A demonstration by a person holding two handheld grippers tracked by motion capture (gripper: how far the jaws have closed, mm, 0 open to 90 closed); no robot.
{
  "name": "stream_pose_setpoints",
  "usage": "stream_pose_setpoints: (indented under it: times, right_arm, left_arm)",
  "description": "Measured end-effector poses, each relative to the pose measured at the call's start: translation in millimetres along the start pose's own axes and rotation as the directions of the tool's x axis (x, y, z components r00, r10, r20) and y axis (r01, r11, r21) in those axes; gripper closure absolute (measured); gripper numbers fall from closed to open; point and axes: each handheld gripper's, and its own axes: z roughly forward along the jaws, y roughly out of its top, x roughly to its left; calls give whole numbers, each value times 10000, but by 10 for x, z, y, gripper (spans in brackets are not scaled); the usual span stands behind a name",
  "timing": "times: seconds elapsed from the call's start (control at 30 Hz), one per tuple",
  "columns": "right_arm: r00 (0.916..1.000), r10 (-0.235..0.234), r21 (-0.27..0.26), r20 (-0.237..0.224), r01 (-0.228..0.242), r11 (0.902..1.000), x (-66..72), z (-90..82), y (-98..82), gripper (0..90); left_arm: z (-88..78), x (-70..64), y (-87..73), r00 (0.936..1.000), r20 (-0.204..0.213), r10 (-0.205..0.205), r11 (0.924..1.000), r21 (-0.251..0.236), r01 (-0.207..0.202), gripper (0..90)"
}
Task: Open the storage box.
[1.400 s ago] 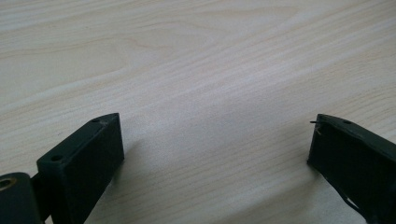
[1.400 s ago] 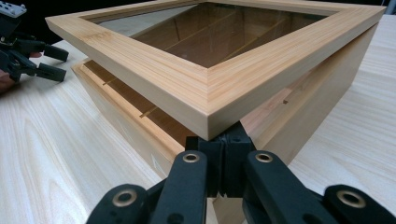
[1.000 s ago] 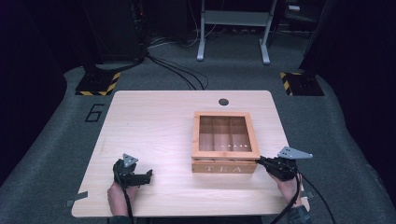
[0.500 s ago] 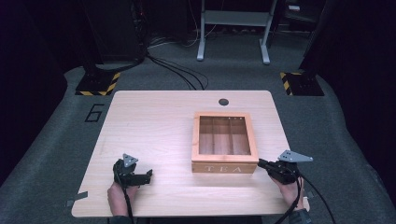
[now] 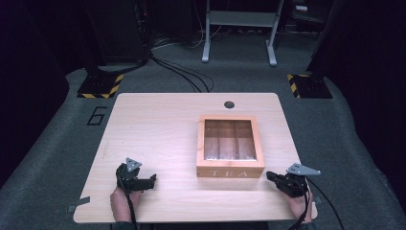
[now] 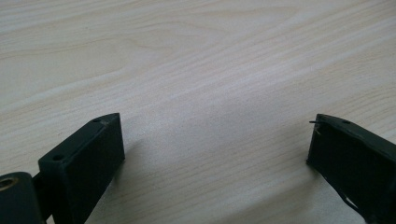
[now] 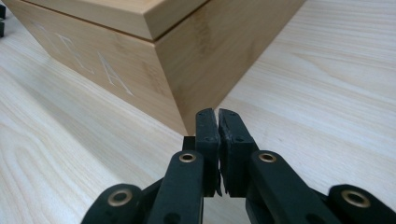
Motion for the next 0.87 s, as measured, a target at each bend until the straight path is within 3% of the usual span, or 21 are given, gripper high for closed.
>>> stream_pose_setpoints:
  times: [0.17,0.2,0.33,0.5,0.63,0.73,0.87]
  right_arm:
    - [9987,-27,77,508,23,10000,-32,-70,-56,853]
    - [9967,-62,113,807,53,9999,-29,-85,-78,846]
    - [9918,-303,379,1242,258,9990,2,-71,-87,801]
    - [9875,-356,1037,1537,197,9944,21,-4,-66,633]
    - [9903,-106,988,1383,-31,9951,-13,-1,-62,460]
    - [9883,117,920,1518,-259,9954,-31,1,-60,383]
    - [9739,-371,1214,2240,99,9925,24,44,-50,286]
  left_arm:
    - [0,0,1,10000,-4,-5,10000,-1,5,34]
    - [5,-3,-2,10000,-35,-22,10000,-80,22,34]
    - [-1,0,1,10000,0,-5,10000,2,5,34]
    - [3,-3,-3,10000,-27,-9,10000,-67,8,35]
    - [3,-4,-4,10000,-33,-11,10000,-67,11,35]
    - [4,-3,-4,10000,-32,-14,10000,-67,14,35]
    - [3,-3,-4,10000,-35,-12,10000,-66,12,35]
